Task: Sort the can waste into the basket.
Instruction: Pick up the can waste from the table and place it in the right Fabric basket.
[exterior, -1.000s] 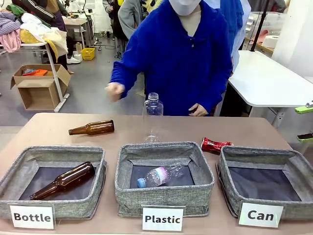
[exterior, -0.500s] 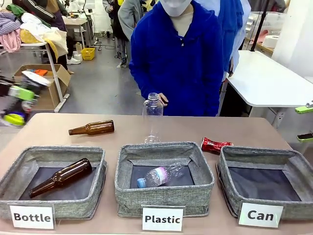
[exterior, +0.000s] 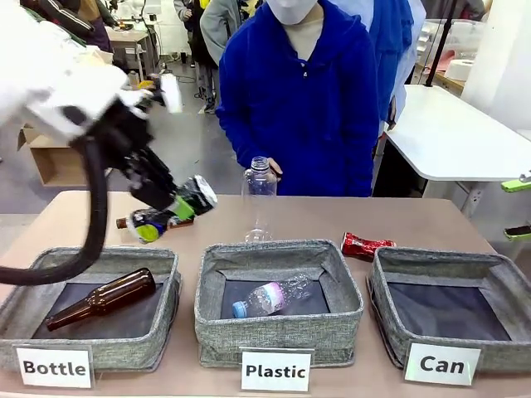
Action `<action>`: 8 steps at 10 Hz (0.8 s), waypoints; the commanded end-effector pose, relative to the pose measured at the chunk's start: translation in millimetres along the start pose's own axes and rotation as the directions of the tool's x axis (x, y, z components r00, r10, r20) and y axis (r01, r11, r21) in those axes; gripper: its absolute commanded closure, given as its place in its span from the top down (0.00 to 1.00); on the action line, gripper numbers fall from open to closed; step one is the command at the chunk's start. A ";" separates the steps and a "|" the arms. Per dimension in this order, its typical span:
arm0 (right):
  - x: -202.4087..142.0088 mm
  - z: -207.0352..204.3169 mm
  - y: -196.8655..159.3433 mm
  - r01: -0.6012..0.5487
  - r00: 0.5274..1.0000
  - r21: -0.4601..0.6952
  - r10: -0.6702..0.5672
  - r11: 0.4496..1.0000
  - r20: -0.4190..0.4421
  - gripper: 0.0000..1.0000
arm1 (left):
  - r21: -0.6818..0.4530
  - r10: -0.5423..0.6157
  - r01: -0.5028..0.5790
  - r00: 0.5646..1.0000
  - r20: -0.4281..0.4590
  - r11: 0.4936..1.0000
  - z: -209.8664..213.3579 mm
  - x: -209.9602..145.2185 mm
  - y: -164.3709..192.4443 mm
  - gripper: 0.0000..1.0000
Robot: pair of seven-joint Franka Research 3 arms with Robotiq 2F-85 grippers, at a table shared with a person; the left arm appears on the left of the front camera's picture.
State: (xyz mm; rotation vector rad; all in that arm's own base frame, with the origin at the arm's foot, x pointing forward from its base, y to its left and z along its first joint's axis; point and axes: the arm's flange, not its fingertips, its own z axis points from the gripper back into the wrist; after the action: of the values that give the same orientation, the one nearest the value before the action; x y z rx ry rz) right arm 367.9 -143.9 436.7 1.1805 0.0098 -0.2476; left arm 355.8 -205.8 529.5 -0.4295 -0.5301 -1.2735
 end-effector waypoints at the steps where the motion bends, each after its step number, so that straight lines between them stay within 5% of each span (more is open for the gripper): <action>1: -0.1 -1.1 2.3 -0.017 1.000 0.024 0.017 1.000 0.008 1.00 | 0.009 0.003 -0.004 0.998 0.062 1.000 24.1 -14.5 -8.4 0.00; 3: -0.1 -1.1 2.3 -0.017 1.000 0.024 0.017 1.000 0.008 1.00 | 0.009 0.003 -0.004 0.998 0.062 1.000 24.1 -14.5 -8.4 0.00; 4: 0.0 0.1 -0.1 0.000 1.000 0.000 0.000 1.000 0.000 1.00 | -0.009 -0.001 0.001 1.000 0.023 1.000 0.7 -1.4 6.1 0.39; 6: -36.6 11.8 16.6 -0.049 0.987 -0.243 0.010 0.969 -0.159 1.00 | -0.064 -0.084 0.101 0.971 0.224 0.993 -56.1 31.1 -3.4 0.39; 8: -42.3 57.7 11.1 -0.049 0.997 -0.277 0.033 0.960 -0.063 1.00 | -0.052 -0.262 0.282 0.934 0.243 0.958 -102.2 128.0 -45.9 0.39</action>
State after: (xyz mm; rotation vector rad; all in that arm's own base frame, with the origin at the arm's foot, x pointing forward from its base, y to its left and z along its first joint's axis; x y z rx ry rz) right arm 326.4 -161.3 463.2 0.9240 0.1047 -0.1599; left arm 336.2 -328.6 513.9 -0.5964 -0.6984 -1.4338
